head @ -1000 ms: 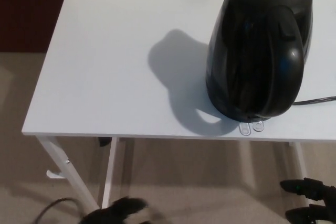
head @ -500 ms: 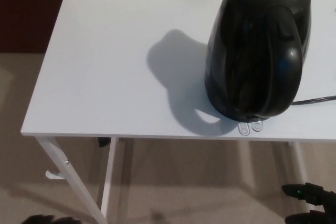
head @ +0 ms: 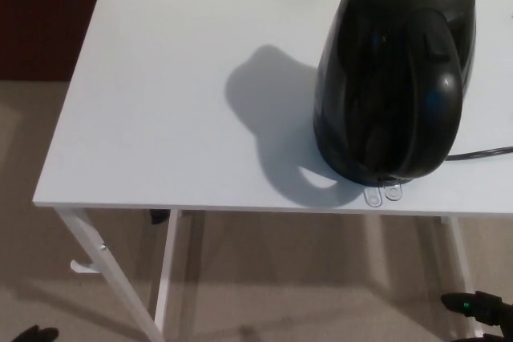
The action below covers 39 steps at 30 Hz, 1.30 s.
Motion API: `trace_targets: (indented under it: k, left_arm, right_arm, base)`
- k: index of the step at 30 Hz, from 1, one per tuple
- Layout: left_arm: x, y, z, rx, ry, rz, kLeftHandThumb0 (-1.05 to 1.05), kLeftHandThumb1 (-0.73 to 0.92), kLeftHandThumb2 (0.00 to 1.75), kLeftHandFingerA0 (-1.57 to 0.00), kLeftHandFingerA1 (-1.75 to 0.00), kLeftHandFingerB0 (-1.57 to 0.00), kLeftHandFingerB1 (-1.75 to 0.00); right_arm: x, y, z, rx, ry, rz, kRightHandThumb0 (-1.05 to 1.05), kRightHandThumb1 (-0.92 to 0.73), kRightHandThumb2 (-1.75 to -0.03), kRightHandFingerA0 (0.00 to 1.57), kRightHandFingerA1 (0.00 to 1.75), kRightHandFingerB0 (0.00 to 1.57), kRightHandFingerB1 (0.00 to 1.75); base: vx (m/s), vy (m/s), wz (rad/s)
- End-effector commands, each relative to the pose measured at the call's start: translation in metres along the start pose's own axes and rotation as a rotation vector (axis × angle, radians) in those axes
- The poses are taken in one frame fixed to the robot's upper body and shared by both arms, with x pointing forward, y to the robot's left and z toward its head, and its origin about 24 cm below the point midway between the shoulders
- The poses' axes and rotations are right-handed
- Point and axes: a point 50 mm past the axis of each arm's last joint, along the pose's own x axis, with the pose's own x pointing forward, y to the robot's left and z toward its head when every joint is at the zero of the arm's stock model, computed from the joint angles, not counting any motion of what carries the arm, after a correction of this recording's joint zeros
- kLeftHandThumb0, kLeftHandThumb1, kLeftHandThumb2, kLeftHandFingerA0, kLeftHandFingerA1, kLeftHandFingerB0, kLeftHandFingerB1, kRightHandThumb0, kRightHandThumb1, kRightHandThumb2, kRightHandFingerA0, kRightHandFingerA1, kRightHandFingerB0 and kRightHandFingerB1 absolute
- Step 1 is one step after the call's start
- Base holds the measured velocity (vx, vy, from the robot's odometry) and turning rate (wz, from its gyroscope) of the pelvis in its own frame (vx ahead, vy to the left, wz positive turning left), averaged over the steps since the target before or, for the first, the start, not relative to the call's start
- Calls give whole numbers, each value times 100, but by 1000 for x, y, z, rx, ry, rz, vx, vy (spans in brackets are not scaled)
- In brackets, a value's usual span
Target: The robot walk towards a table in front and click the button on the base of the boilling pot using its left middle finger
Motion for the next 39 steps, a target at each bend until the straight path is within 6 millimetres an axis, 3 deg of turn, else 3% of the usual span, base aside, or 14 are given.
trace_targets:
  k: [1,9,10,27,32,33,34,35,39]
  left_arm:
    - [0,6,0,-69,-7,4,-44,52,56,-34,-32,-14,-27]
    - [5,10,7,-67,-21,-3,-43,51,56,-34,-32,-13,-27]
    - [5,10,7,-62,-23,-5,-32,35,84,-26,-54,0,-43]
    - [6,10,8,-34,-19,-31,-34,36,85,-27,-55,-1,-43]
    - [7,10,9,-39,-20,-33,-33,36,85,-27,-55,-1,-43]
    - [7,10,9,-40,-19,-33,-45,53,56,-37,-33,-15,-27]
    - [7,10,9,-40,-18,-34,-45,53,56,-37,-33,-15,-27]
    - [7,10,9,-38,-19,-34,-33,36,85,-27,-55,-1,-44]
    - [6,9,7,-30,-16,-33,-34,36,86,-27,-55,-1,-44]
  right_arm:
    - [-2,-2,-6,-13,42,-33,-26,-54,-56,56,39,34,33]
    - [1,-6,1,-23,27,-49,-25,-54,-56,55,40,34,33]
    - [0,-6,0,-27,27,-48,-26,-54,-56,54,39,33,33]
    - [0,-7,3,-24,21,-50,-26,-54,-56,55,39,34,33]
    - [0,-7,4,-28,18,-50,-27,-54,-56,55,39,34,33]
    - [1,-8,4,-27,18,-50,-27,-54,-56,54,39,34,33]
    - [0,-8,4,-26,19,-50,-27,-54,-56,54,39,34,33]
    - [0,-8,4,-22,20,-49,-26,-54,-56,54,39,33,33]
    - [0,-6,3,-32,21,-45,-26,-55,-56,53,39,33,33]
  base:
    - [0,0,0]
    - [0,0,0]
    - [0,0,0]
    - [0,0,0]
    - [0,0,0]
    - [0,0,0]
    - [0,0,0]
    - [0,0,0]
    - [0,0,0]
